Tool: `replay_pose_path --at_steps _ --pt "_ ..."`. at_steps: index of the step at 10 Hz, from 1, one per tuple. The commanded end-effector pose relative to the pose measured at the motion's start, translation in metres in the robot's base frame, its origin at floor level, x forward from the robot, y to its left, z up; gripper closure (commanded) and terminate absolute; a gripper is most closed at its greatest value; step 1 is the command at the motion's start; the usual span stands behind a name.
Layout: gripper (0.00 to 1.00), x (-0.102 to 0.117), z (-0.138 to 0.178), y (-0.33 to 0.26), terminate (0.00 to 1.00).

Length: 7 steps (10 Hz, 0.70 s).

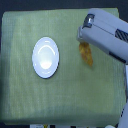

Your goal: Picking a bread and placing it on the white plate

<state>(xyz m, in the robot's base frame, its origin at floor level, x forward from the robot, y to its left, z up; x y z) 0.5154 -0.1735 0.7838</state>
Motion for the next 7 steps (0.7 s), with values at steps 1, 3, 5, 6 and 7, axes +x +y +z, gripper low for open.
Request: replay_pose_path --at_steps 1,3,5,6,7 --pt "1.0 0.014 0.089 0.029 0.0" --pt "1.0 -0.005 0.095 0.084 0.0" --pt "1.0 -0.012 0.085 0.151 0.0" --pt "1.0 -0.008 0.082 0.17 0.0" --pt "1.0 -0.005 0.078 0.193 0.0"
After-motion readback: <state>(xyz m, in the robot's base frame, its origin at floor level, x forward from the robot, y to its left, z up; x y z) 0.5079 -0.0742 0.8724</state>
